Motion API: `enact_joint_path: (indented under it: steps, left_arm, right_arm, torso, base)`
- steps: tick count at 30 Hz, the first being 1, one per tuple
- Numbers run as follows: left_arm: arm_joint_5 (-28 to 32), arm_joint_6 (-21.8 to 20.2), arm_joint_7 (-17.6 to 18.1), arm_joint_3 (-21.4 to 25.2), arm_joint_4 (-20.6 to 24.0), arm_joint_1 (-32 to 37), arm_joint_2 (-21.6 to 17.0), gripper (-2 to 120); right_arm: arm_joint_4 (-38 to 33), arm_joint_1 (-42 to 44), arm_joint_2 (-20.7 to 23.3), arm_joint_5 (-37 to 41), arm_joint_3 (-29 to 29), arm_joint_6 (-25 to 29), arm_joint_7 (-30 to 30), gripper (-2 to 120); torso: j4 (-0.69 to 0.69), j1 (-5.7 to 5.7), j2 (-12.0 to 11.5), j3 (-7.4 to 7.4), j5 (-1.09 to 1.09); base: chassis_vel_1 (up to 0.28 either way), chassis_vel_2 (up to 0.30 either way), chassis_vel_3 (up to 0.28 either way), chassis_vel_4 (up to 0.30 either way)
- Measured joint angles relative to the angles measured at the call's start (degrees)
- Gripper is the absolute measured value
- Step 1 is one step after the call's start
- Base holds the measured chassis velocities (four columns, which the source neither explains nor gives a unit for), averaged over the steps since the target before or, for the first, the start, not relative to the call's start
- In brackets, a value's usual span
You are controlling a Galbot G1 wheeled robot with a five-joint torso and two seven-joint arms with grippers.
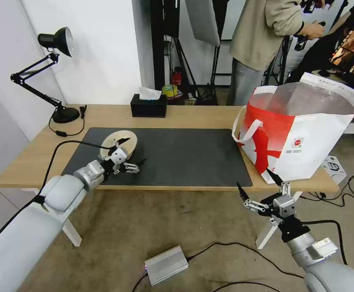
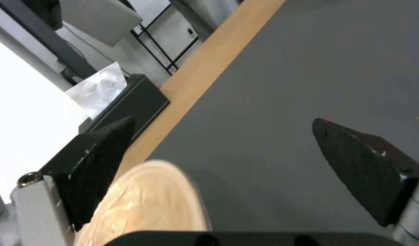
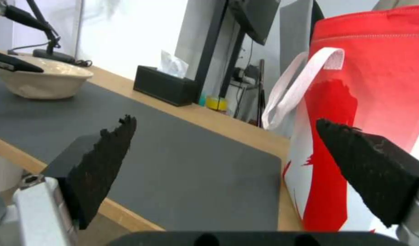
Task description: Pick up the trash from the table and place it into the takeout bag.
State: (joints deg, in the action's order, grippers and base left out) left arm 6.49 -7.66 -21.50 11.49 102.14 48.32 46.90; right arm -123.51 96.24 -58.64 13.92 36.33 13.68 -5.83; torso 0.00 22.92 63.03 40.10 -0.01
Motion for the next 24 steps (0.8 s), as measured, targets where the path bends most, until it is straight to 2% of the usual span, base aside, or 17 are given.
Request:
enact_joint_path:
  steps: [10,24]
  left_arm:
    - [-1.14,-0.5,-0.13,-2.14,-1.54,-2.45,0.45,100]
    - [-2.06,-1.23,-0.39,-2.21,-1.95,-3.12,-0.19,100]
  right_arm:
    - [0.01,0.0,0.0,0.0,0.0,0.0,0.0,100]
    - [0.01,0.0,0.0,0.0,0.0,0.0,0.0,100]
  torso:
    - [0.0,0.0,0.0,0.0,0.01]
    - [0.0,0.0,0.0,0.0,0.01]
  base:
    - [0.0,0.0,0.0,0.0]
    - [0.0,0.0,0.0,0.0]
